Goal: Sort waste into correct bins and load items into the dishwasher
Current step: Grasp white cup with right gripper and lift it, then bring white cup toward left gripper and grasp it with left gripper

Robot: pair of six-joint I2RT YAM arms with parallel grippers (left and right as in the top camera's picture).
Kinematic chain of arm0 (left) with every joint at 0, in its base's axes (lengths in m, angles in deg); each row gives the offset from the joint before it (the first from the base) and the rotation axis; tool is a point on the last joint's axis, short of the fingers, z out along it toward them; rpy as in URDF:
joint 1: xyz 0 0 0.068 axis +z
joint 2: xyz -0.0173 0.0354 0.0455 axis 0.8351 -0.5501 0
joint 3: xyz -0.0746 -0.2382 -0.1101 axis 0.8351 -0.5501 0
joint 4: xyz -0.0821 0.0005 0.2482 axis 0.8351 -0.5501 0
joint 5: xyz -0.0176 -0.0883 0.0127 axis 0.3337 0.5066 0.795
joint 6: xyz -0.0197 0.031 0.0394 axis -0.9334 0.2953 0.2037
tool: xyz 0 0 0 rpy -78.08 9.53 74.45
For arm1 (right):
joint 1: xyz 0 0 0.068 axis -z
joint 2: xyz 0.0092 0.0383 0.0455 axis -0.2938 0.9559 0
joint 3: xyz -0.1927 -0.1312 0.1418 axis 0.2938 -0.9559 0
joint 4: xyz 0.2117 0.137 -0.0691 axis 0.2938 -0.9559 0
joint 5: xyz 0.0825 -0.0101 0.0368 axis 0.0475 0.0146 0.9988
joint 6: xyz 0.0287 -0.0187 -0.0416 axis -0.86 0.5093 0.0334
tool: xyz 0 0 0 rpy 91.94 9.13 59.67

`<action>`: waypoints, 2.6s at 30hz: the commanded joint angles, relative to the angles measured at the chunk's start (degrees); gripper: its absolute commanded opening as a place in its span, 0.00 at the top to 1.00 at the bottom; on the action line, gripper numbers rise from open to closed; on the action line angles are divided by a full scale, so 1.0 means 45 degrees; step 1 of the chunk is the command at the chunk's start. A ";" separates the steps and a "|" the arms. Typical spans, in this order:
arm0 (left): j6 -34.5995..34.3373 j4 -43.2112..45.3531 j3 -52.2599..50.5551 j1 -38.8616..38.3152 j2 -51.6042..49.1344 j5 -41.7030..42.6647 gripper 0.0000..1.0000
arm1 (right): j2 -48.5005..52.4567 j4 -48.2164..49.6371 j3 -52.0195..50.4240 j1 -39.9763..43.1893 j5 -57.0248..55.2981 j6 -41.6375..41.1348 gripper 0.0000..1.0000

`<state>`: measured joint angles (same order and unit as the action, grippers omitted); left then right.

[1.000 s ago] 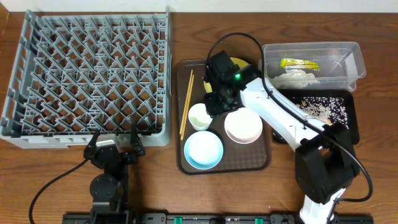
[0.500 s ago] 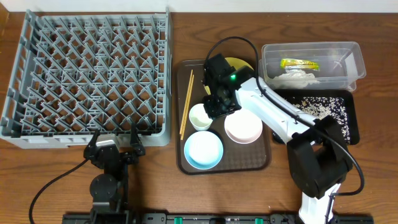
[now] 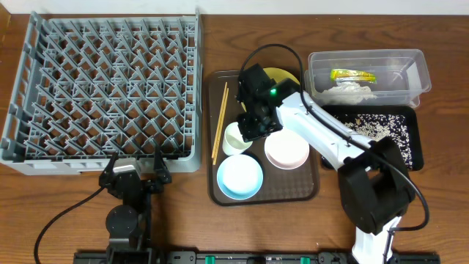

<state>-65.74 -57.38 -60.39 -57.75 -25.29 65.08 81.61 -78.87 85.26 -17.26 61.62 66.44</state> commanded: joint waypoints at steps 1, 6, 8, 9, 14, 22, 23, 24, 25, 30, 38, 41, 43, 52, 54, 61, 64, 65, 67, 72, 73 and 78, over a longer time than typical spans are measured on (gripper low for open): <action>-0.0942 -0.0204 0.0335 0.0019 -0.0019 0.0525 0.03 | -0.1423 -0.0049 0.0690 0.1098 0.1156 -0.0063 0.99; -0.2637 -0.0729 0.1549 0.0019 -0.0748 0.1175 0.03 | -0.2841 0.0141 0.0763 0.2793 0.2569 0.0243 0.99; -0.3604 -0.1331 0.2341 0.0019 -0.1569 0.1190 0.03 | -0.3225 0.0151 0.0763 0.3483 0.3347 0.0491 0.99; -0.3925 -0.1569 0.2754 0.0019 -0.2074 0.1239 0.03 | -0.3347 0.0155 0.0763 0.3759 0.3735 0.0641 0.99; -0.4124 -0.1855 0.5202 0.0019 -0.5416 0.2778 0.03 | -0.3526 0.0233 0.0763 0.4546 0.4983 0.0845 0.99; -0.4138 -0.2555 0.9117 0.0019 -1.0715 0.6076 0.03 | -0.3521 0.1360 0.0763 0.4561 0.6149 0.0777 0.99; -0.4240 -0.2327 0.9369 0.0019 -1.1210 0.6902 0.03 | -0.3526 0.1608 0.0763 0.4556 0.6261 0.0695 0.99; -0.4546 -0.1880 0.9510 0.0019 -1.1667 0.7723 0.03 | -0.3521 0.1773 0.0763 0.4556 0.6305 0.0583 0.99; -0.5202 -0.1059 0.9539 0.0019 -1.2143 0.8582 0.03 | -0.3521 0.1904 0.0763 0.4561 0.6305 0.0476 0.99; -1.1652 0.0622 0.9539 0.0019 -1.3775 1.1264 0.03 | -0.3521 0.1972 0.0758 0.4571 0.6305 0.0491 0.99; -1.5737 0.0568 0.9534 0.0019 -1.4950 1.3648 0.03 | -0.3405 0.1962 0.0597 0.4575 0.6358 0.0495 0.99; -1.5586 0.0627 0.9534 0.0019 -1.5052 1.4790 0.03 | -0.3055 0.2191 0.0471 0.4590 0.7218 0.0656 0.99; -1.5067 0.0996 0.9534 0.0019 -1.5052 1.5217 0.03 | -0.2773 0.2497 0.0413 0.4663 0.8471 0.0952 0.99; -1.3469 0.4197 0.9534 0.0044 -1.5164 1.8637 0.03 | -0.1598 0.4012 0.0389 0.5144 1.4032 0.2098 0.99; -1.3036 0.4187 0.9525 0.0044 -1.5174 1.8773 0.03 | -0.1583 0.4255 0.0389 0.5139 1.4416 0.2225 0.99; -1.2245 0.4192 0.9496 0.0044 -1.5348 1.9079 0.03 | -0.1588 0.4993 0.0389 0.5110 1.5684 0.2225 0.99; -1.2254 0.4192 0.9496 0.0044 -1.5504 1.9088 0.03 | -0.1583 0.5003 0.0335 0.4906 1.5674 0.2327 0.99; -1.2318 0.4187 0.9496 0.0044 -1.5523 1.9088 0.03 | -0.1583 0.4998 0.0316 0.4799 1.5635 0.2433 0.99; -1.2410 0.4192 0.9496 0.0044 -1.5552 1.9088 0.03 | -0.1569 0.4988 0.0272 0.4561 1.5183 0.2453 0.99; -1.2439 0.4192 0.9496 0.0044 -1.5552 1.9161 0.03 | -0.1423 0.5003 0.0107 0.4090 1.4333 0.2399 0.99; -1.2439 0.4192 0.9496 0.0044 -1.5552 1.9195 0.03 | -0.1365 0.5003 0.0107 0.4002 1.4333 0.2399 0.99; -1.2439 0.4197 0.9496 0.0044 -1.5552 1.9186 0.03 | -0.0962 0.5066 0.0107 0.3376 1.4294 0.2302 0.99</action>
<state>-122.49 -38.82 -18.64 -57.79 -95.28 149.97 75.53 -56.27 86.25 -0.47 125.79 76.06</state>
